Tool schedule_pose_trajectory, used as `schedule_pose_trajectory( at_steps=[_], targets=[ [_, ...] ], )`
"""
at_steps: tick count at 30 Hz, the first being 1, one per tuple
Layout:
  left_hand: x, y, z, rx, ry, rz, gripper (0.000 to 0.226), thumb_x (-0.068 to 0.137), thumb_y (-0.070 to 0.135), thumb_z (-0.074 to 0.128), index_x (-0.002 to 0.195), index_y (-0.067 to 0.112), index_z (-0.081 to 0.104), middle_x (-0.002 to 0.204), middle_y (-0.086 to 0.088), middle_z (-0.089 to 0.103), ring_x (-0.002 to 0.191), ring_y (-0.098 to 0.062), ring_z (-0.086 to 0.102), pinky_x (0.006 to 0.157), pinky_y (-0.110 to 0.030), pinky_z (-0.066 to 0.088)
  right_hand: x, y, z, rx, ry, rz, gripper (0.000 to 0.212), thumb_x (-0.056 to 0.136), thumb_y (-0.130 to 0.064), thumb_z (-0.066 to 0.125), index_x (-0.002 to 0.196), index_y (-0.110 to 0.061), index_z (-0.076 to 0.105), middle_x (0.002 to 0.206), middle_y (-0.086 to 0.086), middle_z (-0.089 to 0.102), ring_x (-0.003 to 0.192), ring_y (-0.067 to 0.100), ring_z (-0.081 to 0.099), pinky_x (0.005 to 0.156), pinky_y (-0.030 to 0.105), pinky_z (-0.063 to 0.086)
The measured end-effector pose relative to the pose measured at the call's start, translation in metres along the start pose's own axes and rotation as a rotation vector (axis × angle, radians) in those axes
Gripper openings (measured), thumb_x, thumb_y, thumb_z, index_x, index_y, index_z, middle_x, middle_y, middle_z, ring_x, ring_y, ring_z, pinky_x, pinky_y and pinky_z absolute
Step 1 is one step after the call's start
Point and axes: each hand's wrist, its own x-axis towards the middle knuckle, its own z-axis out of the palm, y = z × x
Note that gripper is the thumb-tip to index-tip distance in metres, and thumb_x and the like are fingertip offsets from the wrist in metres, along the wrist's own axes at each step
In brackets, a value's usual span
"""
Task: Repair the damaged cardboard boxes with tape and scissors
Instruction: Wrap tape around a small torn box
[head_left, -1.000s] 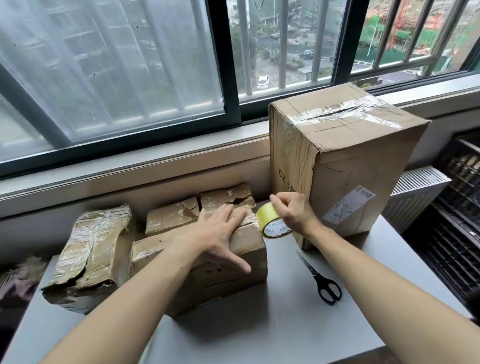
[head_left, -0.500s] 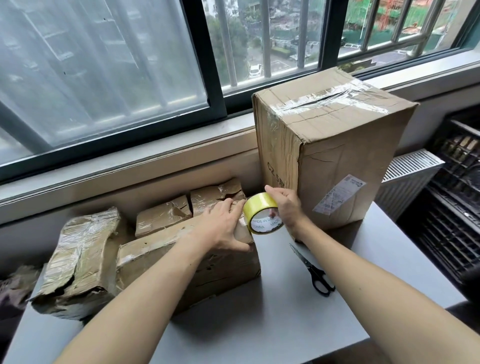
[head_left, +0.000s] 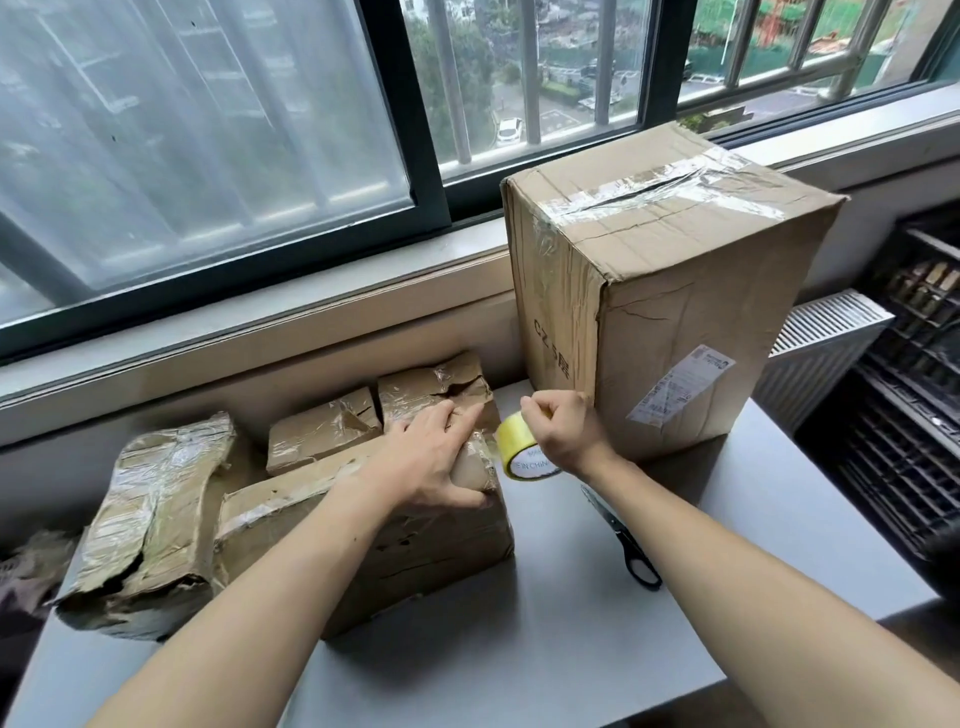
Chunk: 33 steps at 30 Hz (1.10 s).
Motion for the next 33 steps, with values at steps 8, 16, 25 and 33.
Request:
schedule_pose_trajectory(
  at_steps=[8, 16, 25, 33],
  targets=[
    [0.0, 0.003, 0.009, 0.022, -0.011, -0.019, 0.123, 0.052, 0.091, 0.021, 0.156, 0.032, -0.007, 0.158, -0.011, 0.01, 0.147, -0.029, 0.011, 0.116, -0.049, 0.017, 0.0, 0.007, 0.008, -0.029, -0.064, 0.017, 0.045, 0.096, -0.029, 0.049, 0.06, -0.005, 0.036, 0.056, 0.013, 0.039, 0.054, 0.012, 0.035, 0.052, 0.03, 0.027],
    [0.0, 0.004, 0.002, 0.003, -0.02, -0.016, 0.128, 0.044, 0.106, 0.022, 0.154, 0.04, 0.01, 0.158, -0.012, 0.015, 0.148, -0.029, 0.015, 0.117, -0.049, 0.018, -0.003, 0.015, 0.008, 0.038, -0.164, 0.162, 0.054, 0.094, -0.054, 0.055, 0.07, -0.007, 0.045, 0.063, 0.0, 0.043, 0.059, 0.012, 0.042, 0.056, 0.03, 0.033],
    [0.002, 0.005, 0.003, -0.013, -0.003, -0.052, 0.114, 0.047, 0.092, 0.028, 0.147, 0.038, 0.023, 0.152, -0.007, 0.021, 0.142, -0.029, 0.024, 0.115, -0.049, 0.024, 0.008, 0.006, -0.006, -0.263, -0.277, 0.156, 0.049, 0.089, -0.052, 0.064, 0.06, -0.018, 0.042, 0.063, -0.001, 0.046, 0.062, 0.021, 0.047, 0.054, 0.031, 0.033],
    [-0.001, 0.009, 0.002, -0.03, 0.037, -0.063, 0.116, 0.043, 0.091, 0.028, 0.145, 0.037, 0.03, 0.148, -0.005, 0.026, 0.14, -0.026, 0.027, 0.113, -0.044, 0.024, -0.003, -0.004, 0.035, -0.77, -0.342, -0.064, 0.047, 0.104, -0.044, 0.031, 0.107, -0.012, 0.065, 0.106, 0.012, 0.067, 0.102, 0.032, 0.061, 0.081, 0.038, 0.041]
  ],
)
